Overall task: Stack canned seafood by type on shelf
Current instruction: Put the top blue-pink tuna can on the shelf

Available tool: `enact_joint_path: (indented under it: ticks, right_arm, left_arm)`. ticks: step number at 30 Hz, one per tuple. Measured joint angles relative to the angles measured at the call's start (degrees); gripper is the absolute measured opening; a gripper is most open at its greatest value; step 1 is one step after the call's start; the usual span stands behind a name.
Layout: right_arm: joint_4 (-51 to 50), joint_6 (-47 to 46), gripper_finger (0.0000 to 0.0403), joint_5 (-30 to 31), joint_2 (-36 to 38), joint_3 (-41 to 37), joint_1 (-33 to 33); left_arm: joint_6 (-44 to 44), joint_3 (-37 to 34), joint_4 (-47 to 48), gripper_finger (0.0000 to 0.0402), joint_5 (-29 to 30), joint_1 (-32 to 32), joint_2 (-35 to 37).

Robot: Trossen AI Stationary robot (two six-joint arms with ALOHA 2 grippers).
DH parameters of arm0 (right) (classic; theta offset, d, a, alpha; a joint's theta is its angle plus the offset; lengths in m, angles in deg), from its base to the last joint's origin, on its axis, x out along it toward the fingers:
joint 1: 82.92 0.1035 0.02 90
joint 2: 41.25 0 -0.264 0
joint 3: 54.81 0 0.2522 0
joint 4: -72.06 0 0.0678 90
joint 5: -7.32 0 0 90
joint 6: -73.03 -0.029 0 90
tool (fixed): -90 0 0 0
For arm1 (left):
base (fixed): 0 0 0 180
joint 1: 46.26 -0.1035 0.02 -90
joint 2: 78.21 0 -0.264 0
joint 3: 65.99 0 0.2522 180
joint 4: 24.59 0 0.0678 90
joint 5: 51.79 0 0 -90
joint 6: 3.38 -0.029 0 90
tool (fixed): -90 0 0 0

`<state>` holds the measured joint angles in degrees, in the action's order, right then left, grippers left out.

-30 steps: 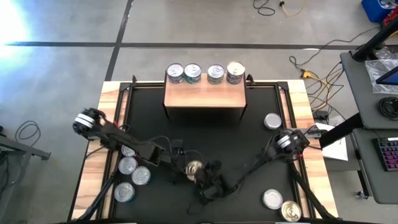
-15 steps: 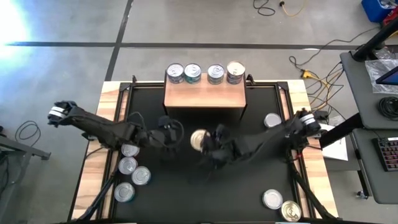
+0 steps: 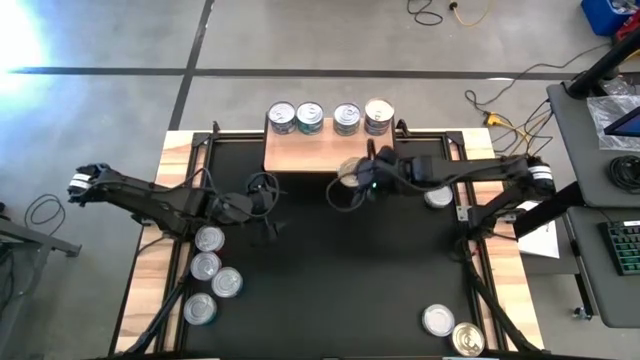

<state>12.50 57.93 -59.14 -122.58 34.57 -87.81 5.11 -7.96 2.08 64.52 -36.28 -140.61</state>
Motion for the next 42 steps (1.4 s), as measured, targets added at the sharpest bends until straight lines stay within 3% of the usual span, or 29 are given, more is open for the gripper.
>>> enact_joint_path:
  ticks: [5,10,13,18,22,33,38,42]
  right_arm:
    - [-0.2,4.0,0.0341,0.3,0.6,-1.8,-5.3]
    - [0.7,7.7,0.0342,0.4,-1.1,-1.7,-9.3]
    - [0.8,8.2,0.0344,0.5,-1.6,-1.7,-11.2]
    - [0.9,8.8,0.0373,0.5,-2.2,-1.7,-12.8]
    - [-0.2,9.0,0.0393,0.1,-3.0,-1.7,-13.9]
    - [-0.2,14.7,0.0400,-0.1,-3.2,-1.7,-13.9]
    - [-0.7,14.7,0.0400,-0.1,-2.4,-1.8,-14.0]
    - [-0.3,12.9,0.0400,-3.9,-2.3,-1.8,-14.0]
  left_arm:
    - [-0.1,0.4,0.3,0.0363,-2.5,-6.0,-2.4]
    - [-3.1,4.9,-1.1,0.0361,-10.4,-15.7,-8.7]
    - [-3.6,9.6,-0.9,0.0358,-8.9,-19.0,-13.2]
    - [-8.0,17.8,-0.9,0.0357,-7.9,-20.6,-19.5]
    - [-14.5,22.1,-3.1,0.0357,-14.0,-20.6,-23.7]
    - [-13.7,30.1,-8.8,0.0349,-14.9,-25.3,-33.4]
    - [-15.4,34.0,-7.8,0.0311,-17.6,-26.2,-34.8]
    - [-14.8,35.8,-5.6,0.0238,-18.4,-26.5,-36.1]
